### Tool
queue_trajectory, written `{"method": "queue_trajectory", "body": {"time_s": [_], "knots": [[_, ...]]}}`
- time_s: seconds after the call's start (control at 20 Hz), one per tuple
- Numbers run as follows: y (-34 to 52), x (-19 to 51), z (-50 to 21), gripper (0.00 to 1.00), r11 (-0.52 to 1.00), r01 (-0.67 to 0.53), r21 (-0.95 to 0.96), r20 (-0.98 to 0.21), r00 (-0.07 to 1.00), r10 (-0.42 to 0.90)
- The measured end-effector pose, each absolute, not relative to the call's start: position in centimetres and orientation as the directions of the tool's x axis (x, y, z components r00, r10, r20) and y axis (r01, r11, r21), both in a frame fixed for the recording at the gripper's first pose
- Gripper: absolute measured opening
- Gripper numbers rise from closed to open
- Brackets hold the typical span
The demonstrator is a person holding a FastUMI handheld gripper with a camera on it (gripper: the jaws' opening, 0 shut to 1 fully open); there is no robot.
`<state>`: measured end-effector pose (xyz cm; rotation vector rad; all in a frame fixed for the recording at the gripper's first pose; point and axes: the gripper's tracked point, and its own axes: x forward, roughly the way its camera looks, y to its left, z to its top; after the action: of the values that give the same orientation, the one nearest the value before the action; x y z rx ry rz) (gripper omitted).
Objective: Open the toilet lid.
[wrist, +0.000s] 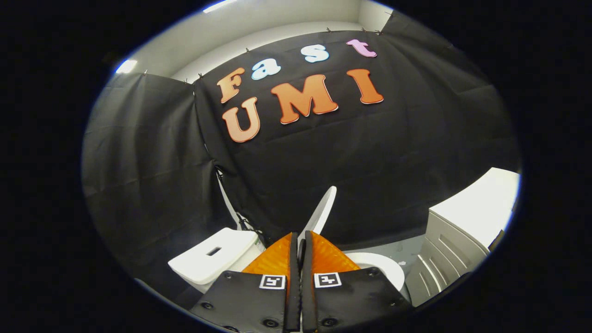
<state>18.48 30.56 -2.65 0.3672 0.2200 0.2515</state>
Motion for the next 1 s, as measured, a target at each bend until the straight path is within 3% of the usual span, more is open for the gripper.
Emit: {"method": "queue_trajectory", "body": {"time_s": [0.6,0.85,1.0], "knots": [[39.6,19.0,2.7,0.09,0.876,-0.329,0.352,-0.14,0.907,0.397],[44.4,18.9,4.9,0.1,0.882,-0.395,0.258,-0.125,0.891,0.436],[46.6,18.9,5.4,0.09,0.851,-0.403,0.336,-0.12,0.878,0.464]]}}
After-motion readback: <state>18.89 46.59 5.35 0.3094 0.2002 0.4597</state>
